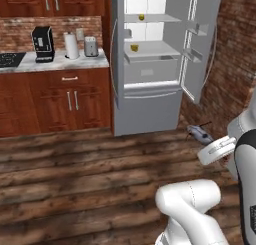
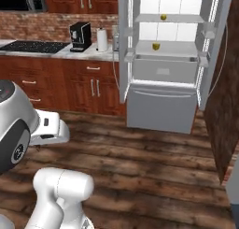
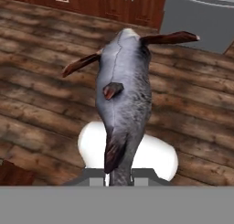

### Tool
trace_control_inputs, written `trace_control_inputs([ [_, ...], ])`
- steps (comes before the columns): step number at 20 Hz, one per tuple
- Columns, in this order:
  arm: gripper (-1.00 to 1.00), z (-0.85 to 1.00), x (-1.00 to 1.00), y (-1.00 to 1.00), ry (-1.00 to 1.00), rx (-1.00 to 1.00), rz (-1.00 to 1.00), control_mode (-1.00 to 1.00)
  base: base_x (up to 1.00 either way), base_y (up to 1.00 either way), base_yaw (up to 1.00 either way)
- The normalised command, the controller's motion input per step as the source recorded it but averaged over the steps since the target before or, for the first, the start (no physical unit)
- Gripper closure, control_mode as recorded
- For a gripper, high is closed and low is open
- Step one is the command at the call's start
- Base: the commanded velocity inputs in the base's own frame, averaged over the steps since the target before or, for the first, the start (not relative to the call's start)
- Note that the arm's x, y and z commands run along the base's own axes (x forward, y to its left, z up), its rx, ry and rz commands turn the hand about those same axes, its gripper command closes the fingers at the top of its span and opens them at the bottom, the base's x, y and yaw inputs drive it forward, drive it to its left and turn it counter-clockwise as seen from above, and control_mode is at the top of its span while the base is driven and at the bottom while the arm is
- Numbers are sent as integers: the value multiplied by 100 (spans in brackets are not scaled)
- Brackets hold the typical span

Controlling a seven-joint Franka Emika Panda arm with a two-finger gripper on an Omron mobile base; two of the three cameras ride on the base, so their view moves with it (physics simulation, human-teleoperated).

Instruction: Take the cheese, fish, and lemon from the fridge and place them on the plate on the dining counter to create an appetizer plate.

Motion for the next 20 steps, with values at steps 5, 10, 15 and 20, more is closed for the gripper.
trace_control_inputs([
  [5,100,0,0,0,0,0,0,100,-100,76,2],
  [10,100,0,0,0,0,0,0,100,-100,42,2],
  [15,100,0,0,0,0,0,0,100,-100,27,3],
  [20,100,0,0,0,0,0,0,100,-100,25,2],
])
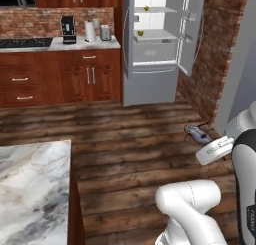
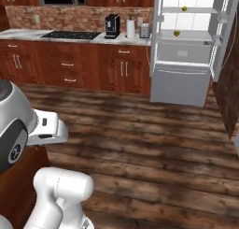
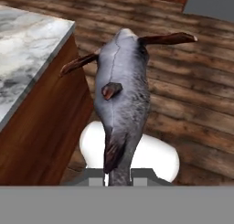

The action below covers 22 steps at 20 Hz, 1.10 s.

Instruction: Take the cheese, fish, and lemon from the fridge and place them on the plate on the dining counter to create an appetizer plate.

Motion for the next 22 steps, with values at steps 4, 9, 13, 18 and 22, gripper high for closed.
trace_control_inputs([
  [4,100,0,0,0,0,0,0,100,-100,26,1],
  [9,100,0,0,0,0,0,0,100,-100,36,0],
  [13,100,0,0,0,0,0,0,100,-100,47,0],
  [18,100,0,0,0,0,0,0,100,-100,54,0],
  [22,100,0,0,0,0,0,0,100,-100,57,0],
])
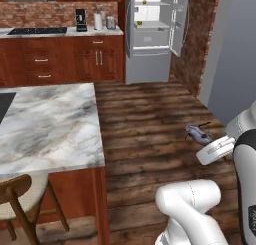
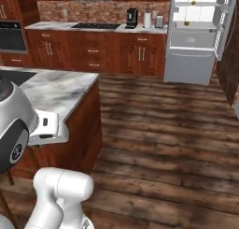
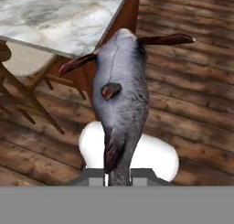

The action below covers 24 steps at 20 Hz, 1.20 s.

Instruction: Take the cheese, fish, and lemon from the fridge and place them on the plate on the dining counter to create an appetizer plate.

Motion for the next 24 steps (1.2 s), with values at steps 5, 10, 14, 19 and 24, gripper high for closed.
trace_control_inputs([
  [5,100,0,0,0,0,0,0,100,-100,82,0],
  [10,100,0,0,0,0,0,0,100,-100,100,0],
  [14,100,0,0,0,0,0,0,100,-78,100,0],
  [19,100,0,0,0,0,0,0,100,-64,100,0],
  [24,100,0,0,0,0,0,0,100,-45,100,0],
])
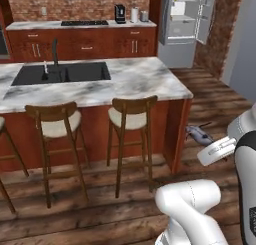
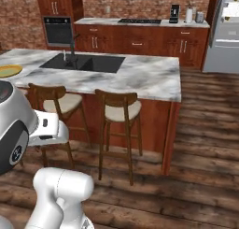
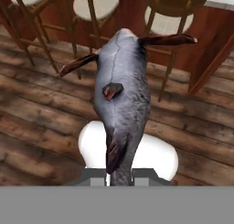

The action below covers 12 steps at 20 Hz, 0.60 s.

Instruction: Take the cheese, fish, and lemon from the fridge and place them on the plate on the dining counter to create an appetizer plate.

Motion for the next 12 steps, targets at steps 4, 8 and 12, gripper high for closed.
trace_control_inputs([
  [4,100,0,0,0,0,0,0,100,-31,100,0],
  [8,100,0,0,0,0,0,0,100,-14,100,0],
  [12,100,0,0,0,0,0,0,100,0,100,0],
])
